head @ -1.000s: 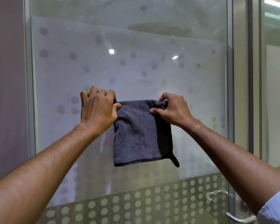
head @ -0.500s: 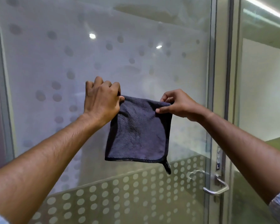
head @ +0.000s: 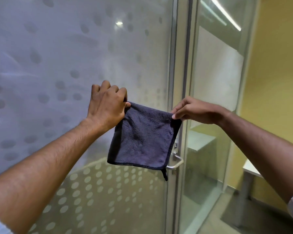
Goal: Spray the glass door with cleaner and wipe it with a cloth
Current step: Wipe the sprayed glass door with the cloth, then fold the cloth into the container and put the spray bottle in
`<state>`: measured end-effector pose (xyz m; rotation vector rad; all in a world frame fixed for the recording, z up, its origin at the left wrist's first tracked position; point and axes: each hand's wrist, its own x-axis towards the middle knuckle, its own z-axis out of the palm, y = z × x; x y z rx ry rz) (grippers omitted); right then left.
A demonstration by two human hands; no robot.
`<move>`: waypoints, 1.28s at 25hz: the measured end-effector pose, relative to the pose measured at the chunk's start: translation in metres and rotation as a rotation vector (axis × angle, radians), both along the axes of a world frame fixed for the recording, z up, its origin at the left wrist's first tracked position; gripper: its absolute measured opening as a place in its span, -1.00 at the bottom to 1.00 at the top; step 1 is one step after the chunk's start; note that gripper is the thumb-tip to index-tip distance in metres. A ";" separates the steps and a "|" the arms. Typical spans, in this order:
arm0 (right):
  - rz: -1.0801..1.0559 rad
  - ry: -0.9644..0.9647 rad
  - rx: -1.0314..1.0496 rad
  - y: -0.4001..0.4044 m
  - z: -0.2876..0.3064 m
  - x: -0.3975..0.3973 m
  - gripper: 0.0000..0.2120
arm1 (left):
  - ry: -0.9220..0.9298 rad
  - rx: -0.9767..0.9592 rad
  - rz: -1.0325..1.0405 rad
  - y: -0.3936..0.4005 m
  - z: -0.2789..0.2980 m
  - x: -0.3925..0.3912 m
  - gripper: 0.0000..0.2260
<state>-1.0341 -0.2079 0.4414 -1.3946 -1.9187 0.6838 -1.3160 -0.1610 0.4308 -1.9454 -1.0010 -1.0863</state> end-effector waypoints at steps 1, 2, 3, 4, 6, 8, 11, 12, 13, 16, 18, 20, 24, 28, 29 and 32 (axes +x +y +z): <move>-0.024 -0.013 -0.012 -0.005 -0.002 0.010 -0.88 | 0.009 -0.016 -0.026 0.001 -0.004 0.009 -0.81; -0.049 -0.029 -0.023 -0.011 -0.004 0.022 -0.88 | 0.017 -0.036 -0.053 0.001 -0.009 0.021 -0.81; -0.072 -0.046 -0.034 -0.017 -0.005 0.033 -0.88 | 0.026 -0.059 -0.075 0.002 -0.013 0.032 -0.80; -0.100 -0.060 -0.041 -0.022 -0.007 0.044 -0.88 | 0.035 -0.083 -0.098 0.001 -0.016 0.044 -0.80; -0.176 -0.099 -0.036 -0.034 -0.010 0.065 -0.87 | 0.053 -0.143 -0.155 0.001 -0.022 0.069 -0.81; -0.263 -0.153 -0.030 -0.046 -0.016 0.090 -0.86 | 0.083 -0.224 -0.225 0.001 -0.028 0.098 -0.82; -0.358 -0.167 -0.050 -0.064 -0.028 0.134 -0.83 | 0.086 -0.404 -0.349 0.004 -0.039 0.146 -0.80; -0.384 -0.155 -0.064 -0.072 -0.032 0.152 -0.81 | 0.088 -0.468 -0.393 0.004 -0.043 0.167 -0.77; -0.405 -0.155 -0.076 -0.080 -0.036 0.171 -0.78 | 0.107 -0.527 -0.424 0.004 -0.047 0.186 -0.75; -0.454 -0.192 -0.100 -0.104 -0.049 0.227 -0.79 | 0.247 -0.635 -0.455 0.000 -0.058 0.252 -0.71; -0.484 -0.221 -0.122 -0.121 -0.056 0.266 -0.83 | 0.317 -0.670 -0.481 -0.004 -0.065 0.298 -0.74; -0.510 -0.245 -0.149 -0.136 -0.060 0.301 -0.84 | 0.351 -0.705 -0.511 -0.010 -0.071 0.340 -0.78; -0.592 -0.243 -0.182 -0.163 -0.065 0.359 -0.84 | 0.366 -0.785 -0.581 -0.023 -0.077 0.412 -0.80; -0.670 -0.237 -0.203 -0.180 -0.071 0.403 -0.86 | 0.405 -0.849 -0.631 -0.029 -0.079 0.471 -0.81; -0.688 -0.234 -0.208 -0.182 -0.073 0.414 -0.85 | 0.407 -0.859 -0.644 -0.029 -0.079 0.484 -0.81; -0.744 -0.211 -0.225 -0.188 -0.079 0.447 -0.86 | 0.408 -0.931 -0.707 -0.024 -0.082 0.526 -0.81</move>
